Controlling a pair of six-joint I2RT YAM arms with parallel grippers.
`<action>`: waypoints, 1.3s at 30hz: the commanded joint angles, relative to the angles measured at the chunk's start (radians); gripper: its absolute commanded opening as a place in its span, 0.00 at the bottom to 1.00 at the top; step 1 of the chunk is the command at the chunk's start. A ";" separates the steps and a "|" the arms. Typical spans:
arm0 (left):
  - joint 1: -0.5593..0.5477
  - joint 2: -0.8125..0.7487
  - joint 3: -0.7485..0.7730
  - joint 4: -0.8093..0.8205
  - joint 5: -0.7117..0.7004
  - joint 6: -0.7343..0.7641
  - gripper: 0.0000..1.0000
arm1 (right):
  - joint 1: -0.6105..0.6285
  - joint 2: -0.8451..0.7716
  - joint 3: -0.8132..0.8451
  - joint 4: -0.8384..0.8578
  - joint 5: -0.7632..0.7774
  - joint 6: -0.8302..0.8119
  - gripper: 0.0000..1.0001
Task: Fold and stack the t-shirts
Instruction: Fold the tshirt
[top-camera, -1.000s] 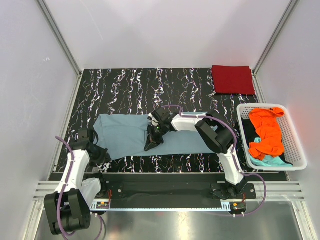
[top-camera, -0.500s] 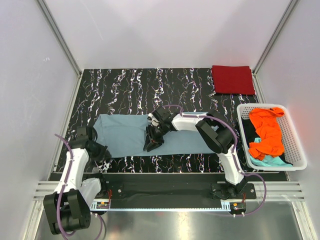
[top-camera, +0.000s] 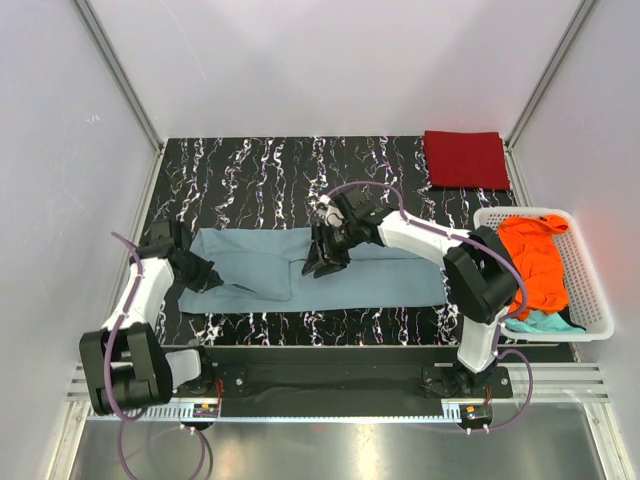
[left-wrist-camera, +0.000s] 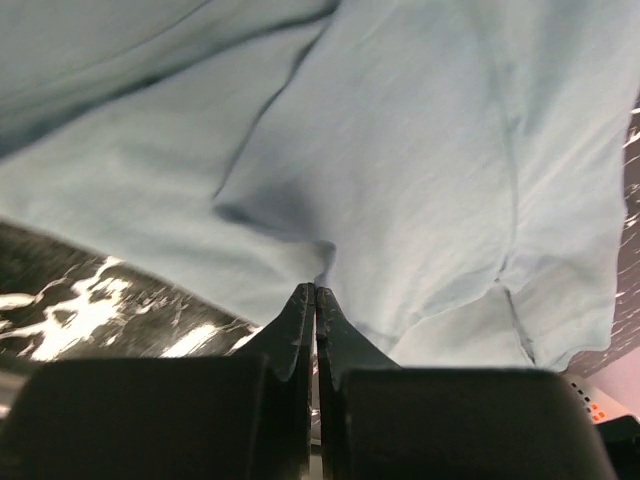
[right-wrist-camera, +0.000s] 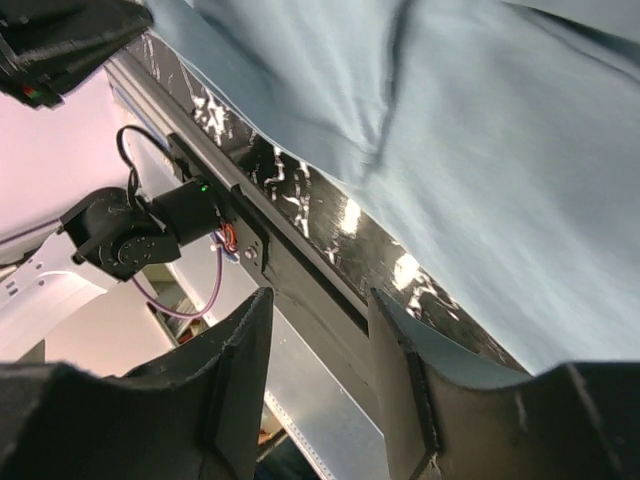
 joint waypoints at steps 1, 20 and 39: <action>-0.009 0.072 0.082 0.070 0.037 0.029 0.00 | -0.031 -0.065 -0.052 -0.044 0.038 -0.041 0.50; -0.015 0.195 0.126 0.119 0.008 0.032 0.00 | -0.056 -0.049 -0.056 -0.053 0.025 -0.050 0.54; 0.052 -0.008 0.119 0.066 -0.110 0.093 0.50 | 0.216 0.175 0.193 -0.053 -0.068 -0.033 0.29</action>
